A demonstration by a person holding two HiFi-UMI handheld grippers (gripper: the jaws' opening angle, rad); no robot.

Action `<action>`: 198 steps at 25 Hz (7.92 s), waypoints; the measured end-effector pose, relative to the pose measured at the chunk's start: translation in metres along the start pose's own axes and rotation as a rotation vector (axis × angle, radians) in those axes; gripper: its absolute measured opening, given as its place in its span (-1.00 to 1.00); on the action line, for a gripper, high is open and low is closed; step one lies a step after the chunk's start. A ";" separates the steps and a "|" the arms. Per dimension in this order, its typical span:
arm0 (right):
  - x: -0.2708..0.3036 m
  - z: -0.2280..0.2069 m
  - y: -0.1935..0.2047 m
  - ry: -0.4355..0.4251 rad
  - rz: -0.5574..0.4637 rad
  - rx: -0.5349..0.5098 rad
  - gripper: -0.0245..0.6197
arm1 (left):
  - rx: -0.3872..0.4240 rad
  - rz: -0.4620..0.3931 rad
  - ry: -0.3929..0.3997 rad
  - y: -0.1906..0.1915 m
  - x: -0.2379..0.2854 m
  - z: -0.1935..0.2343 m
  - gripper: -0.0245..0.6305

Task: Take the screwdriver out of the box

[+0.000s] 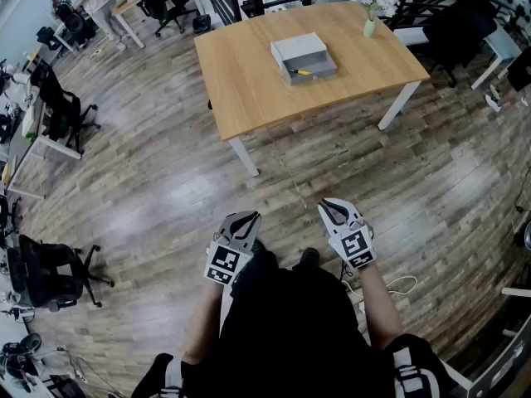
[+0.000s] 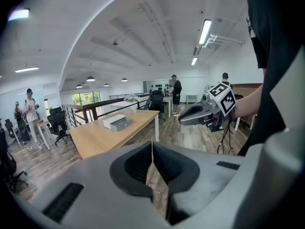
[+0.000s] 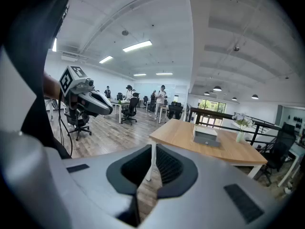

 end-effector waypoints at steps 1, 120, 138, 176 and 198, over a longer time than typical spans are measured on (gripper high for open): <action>-0.008 -0.002 0.004 0.002 0.001 0.003 -0.78 | 0.008 -0.008 0.009 -0.005 0.003 -0.011 -0.84; 0.163 -0.220 -0.053 0.195 0.144 -0.005 -0.78 | 0.002 -0.096 0.251 -0.093 0.285 0.189 -0.84; 0.182 -0.272 -0.059 0.116 0.145 -0.054 -0.78 | -0.038 -0.078 0.151 -0.102 0.304 0.201 -0.84; 0.198 -0.506 -0.052 -0.216 0.117 -0.202 -0.78 | -0.131 -0.019 -0.177 -0.200 0.445 0.162 -0.84; 0.178 -0.546 -0.012 -0.212 0.135 -0.133 -0.78 | -0.124 0.007 -0.186 -0.216 0.472 0.134 -0.84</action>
Point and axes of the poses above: the fingertips, and each gripper's own axes: x forward along the fingers, z to its left, y out of its underside, the point moved 8 cm from there along -x, backward along the fingers, and after that the axes turned 11 degrees about -y, right-handed, at the moved point
